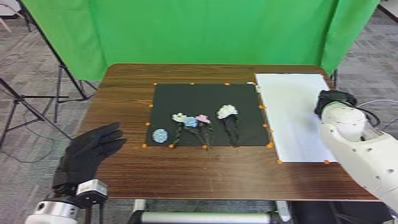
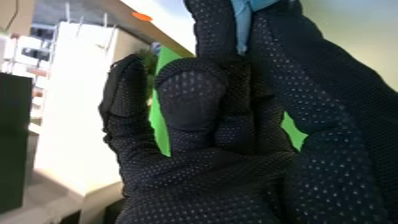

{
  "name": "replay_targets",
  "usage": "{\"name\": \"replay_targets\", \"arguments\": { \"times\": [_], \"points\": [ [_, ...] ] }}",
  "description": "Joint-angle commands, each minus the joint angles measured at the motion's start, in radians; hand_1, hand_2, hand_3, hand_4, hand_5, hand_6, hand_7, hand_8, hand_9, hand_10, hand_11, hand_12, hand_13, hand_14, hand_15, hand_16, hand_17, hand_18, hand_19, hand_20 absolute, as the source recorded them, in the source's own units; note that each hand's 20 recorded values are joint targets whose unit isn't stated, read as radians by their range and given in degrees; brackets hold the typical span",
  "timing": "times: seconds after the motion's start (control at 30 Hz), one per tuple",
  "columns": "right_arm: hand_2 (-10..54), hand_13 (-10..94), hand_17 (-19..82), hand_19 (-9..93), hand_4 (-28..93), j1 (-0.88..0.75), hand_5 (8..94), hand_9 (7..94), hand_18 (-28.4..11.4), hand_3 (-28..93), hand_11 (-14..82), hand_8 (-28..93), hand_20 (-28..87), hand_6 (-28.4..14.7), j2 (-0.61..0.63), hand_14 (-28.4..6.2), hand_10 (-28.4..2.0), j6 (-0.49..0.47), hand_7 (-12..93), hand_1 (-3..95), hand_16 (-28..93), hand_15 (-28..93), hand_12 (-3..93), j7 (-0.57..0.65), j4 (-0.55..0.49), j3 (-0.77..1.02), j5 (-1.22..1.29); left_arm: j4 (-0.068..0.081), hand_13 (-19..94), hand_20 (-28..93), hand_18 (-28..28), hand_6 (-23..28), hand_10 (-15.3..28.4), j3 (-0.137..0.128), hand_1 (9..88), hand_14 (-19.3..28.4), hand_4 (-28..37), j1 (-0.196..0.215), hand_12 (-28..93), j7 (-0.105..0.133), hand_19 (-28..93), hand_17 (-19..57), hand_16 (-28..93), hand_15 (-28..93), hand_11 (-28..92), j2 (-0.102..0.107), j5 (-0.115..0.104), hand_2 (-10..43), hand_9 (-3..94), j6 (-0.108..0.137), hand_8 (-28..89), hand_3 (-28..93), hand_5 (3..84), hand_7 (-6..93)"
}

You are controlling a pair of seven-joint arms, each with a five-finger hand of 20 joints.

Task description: Arrange flowers

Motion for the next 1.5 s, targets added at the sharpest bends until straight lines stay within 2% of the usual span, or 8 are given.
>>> {"name": "replay_targets", "arguments": {
  "times": [0.03, 0.23, 0.3, 0.47, 0.57, 1.1, 1.43, 1.5],
  "points": [
    [-9.5, 76, 28, 82, -28, -0.006, 70.7, 89.1, -23.4, 74, 18.3, 1, 38, 2.4, 0.001, -2.2, -4.2, 0.007, 48, 55.7, 28, 72, 38.1, -0.03, -0.032, -0.02, 0.014, -0.004, 27, 12, 23.1, 13.7, 22.0, -0.005, 28.1, 28.4, -16.2, 0.02, 9, -0.002, 61, -9.2, -15, 65, 35, 0.012, -0.008, 5.1, 38.0, -0.001, -10, 79, 45.2, 17.2],
    [-9.5, 76, 28, 83, -28, 0.056, 71.8, 89.8, -23.7, 75, 17.4, 1, 38, 1.8, 0.014, -2.2, -4.7, 0.04, 48, 55.8, 29, 72, 38.9, -0.023, -0.075, -0.064, 0.029, -0.014, 27, 12, 23.0, 13.6, 22.0, -0.015, 28.1, 28.4, -16.2, 0.046, 9, 0.013, 61, -9.1, -15, 65, 35, 0.017, -0.015, 5.1, 38.0, 0.016, -10, 79, 45.2, 17.2],
    [-9.5, 76, 28, 83, -28, 0.075, 72.1, 90.0, -23.9, 76, 17.3, 1, 38, 1.7, 0.021, -2.2, -4.7, 0.044, 48, 55.9, 30, 72, 39.0, -0.035, -0.103, -0.076, 0.033, -0.017, 27, 12, 23.0, 13.6, 22.0, -0.014, 28.0, 28.4, -16.2, 0.058, 9, 0.034, 61, -9.1, -15, 65, 35, 0.039, -0.031, 5.1, 38.0, 0.031, -10, 79, 45.2, 17.2],
    [-9.5, 77, 28, 83, -28, 0.107, 72.6, 90.1, -24.3, 76, 17.2, 2, 38, 1.5, 0.026, -2.5, -5.0, 0.085, 47, 55.9, 30, 72, 39.4, -0.074, -0.169, -0.11, 0.035, -0.025, 27, 12, 23.1, 13.6, 22.0, -0.026, 28.0, 28.4, -16.0, 0.078, 9, 0.045, 61, -9.2, -15, 65, 34, 0.036, -0.033, 5.1, 38.1, 0.04, -10, 79, 45.2, 17.2],
    [-9.5, 77, 28, 83, -28, 0.107, 72.7, 90.2, -24.4, 76, 17.2, 2, 38, 1.4, 0.026, -2.5, -5.1, 0.101, 47, 55.9, 30, 72, 39.6, -0.099, -0.216, -0.117, 0.04, -0.029, 27, 12, 23.1, 13.6, 22.0, -0.022, 28.0, 28.4, -16.1, 0.088, 9, 0.066, 61, -9.2, -15, 65, 34, 0.057, -0.05, 5.1, 38.0, 0.058, -10, 79, 45.2, 17.3],
    [-9.5, 77, 28, 84, -28, -0.103, 73.1, 90.3, -24.8, 76, 17.2, 3, 38, 1.1, -0.001, -3.2, -5.4, 0.187, 46, 55.9, 30, 72, 39.5, -0.173, -0.47, -0.123, 0.065, -0.032, 27, 12, 23.1, 13.7, 22.0, -0.043, 28.0, 28.4, -16.2, 0.082, 9, 0.038, 61, -9.1, -15, 65, 34, 0.049, -0.039, 5.1, 38.1, 0.046, -10, 79, 45.3, 17.2],
    [-9.5, 77, 28, 84, -28, -0.135, 72.8, 90.3, -25.0, 77, 17.3, 3, 37, 1.2, -0.047, -3.5, -5.4, 0.244, 46, 55.8, 29, 73, 39.4, -0.157, -0.475, -0.164, 0.046, -0.026, 27, 12, 23.0, 13.6, 22.0, -0.037, 28.0, 28.4, -16.3, 0.066, 9, 0.02, 61, -9.0, -15, 65, 34, 0.039, -0.033, 5.1, 38.1, 0.035, -10, 79, 45.3, 17.3],
    [-9.5, 77, 28, 84, -28, -0.135, 72.6, 90.2, -25.0, 77, 17.4, 3, 37, 1.3, -0.052, -3.7, -5.3, 0.251, 46, 55.8, 29, 73, 39.3, -0.151, -0.471, -0.17, 0.046, -0.025, 27, 12, 23.0, 13.7, 22.0, -0.036, 28.0, 28.4, -16.3, 0.069, 9, 0.028, 61, -9.0, -15, 65, 34, 0.05, -0.041, 5.1, 38.1, 0.041, -10, 79, 45.3, 17.3]
  ]
}}
